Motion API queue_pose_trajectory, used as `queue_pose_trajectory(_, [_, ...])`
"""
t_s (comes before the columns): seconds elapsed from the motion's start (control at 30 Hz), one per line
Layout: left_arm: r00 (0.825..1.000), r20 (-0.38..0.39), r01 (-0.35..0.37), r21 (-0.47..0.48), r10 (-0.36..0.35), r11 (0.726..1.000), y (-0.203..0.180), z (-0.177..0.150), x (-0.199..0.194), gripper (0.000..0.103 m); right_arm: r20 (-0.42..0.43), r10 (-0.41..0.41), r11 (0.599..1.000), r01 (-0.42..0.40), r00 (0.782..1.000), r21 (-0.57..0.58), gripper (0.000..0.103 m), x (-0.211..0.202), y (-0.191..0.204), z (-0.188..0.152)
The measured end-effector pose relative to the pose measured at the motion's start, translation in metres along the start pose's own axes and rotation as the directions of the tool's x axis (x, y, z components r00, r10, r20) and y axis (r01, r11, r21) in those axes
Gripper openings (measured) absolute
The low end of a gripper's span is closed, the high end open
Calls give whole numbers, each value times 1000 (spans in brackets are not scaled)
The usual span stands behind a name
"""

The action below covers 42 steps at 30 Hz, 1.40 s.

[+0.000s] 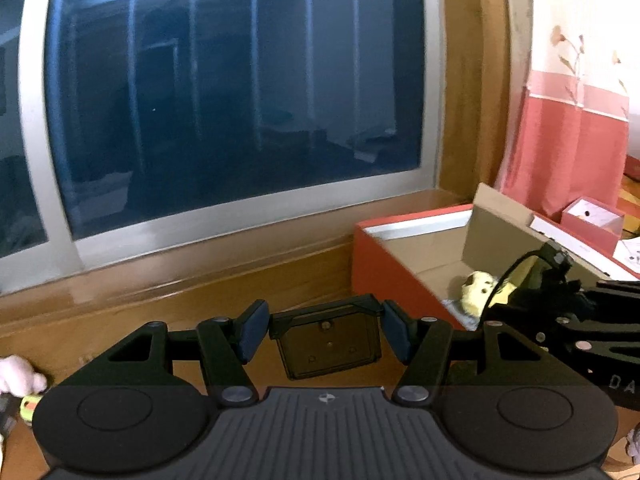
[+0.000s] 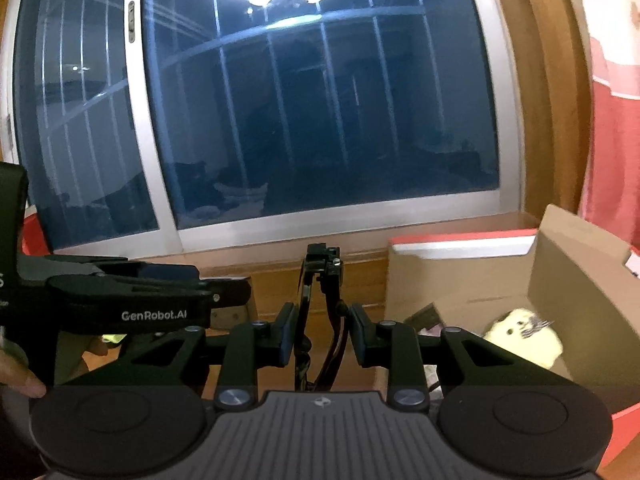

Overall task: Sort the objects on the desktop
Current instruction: 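Carry the eyeglasses and dark case in both tools over to the cardboard box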

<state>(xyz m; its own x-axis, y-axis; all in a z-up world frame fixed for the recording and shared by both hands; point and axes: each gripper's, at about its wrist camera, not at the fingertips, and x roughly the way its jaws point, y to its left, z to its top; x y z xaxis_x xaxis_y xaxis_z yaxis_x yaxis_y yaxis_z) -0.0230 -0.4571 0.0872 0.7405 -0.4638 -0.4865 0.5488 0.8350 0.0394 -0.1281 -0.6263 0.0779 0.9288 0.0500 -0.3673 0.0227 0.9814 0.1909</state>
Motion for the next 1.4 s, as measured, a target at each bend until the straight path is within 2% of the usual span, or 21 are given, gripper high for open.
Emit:
queue_pose_trajectory(0.33, [995, 56, 84, 56, -87, 995, -52, 25, 10, 61, 52, -52, 998, 50, 997, 37, 31, -17, -45, 15])
queue_pose_trajectory(0.57, [986, 60, 150, 87, -155, 985, -90, 34, 28, 61, 66, -142, 989, 139, 988, 43, 31, -34, -79, 15])
queue_pose_trajectory(0.93, [973, -9, 230, 105, -231, 967, -135, 24, 51, 61, 28, -232, 970, 230, 972, 74, 31, -47, -123, -2])
queue_pose_trajectory(1.4, [965, -57, 259, 111, -254, 959, -162, 17, 75, 61, -12, -292, 954, 292, 956, 72, 31, -44, -153, -8])
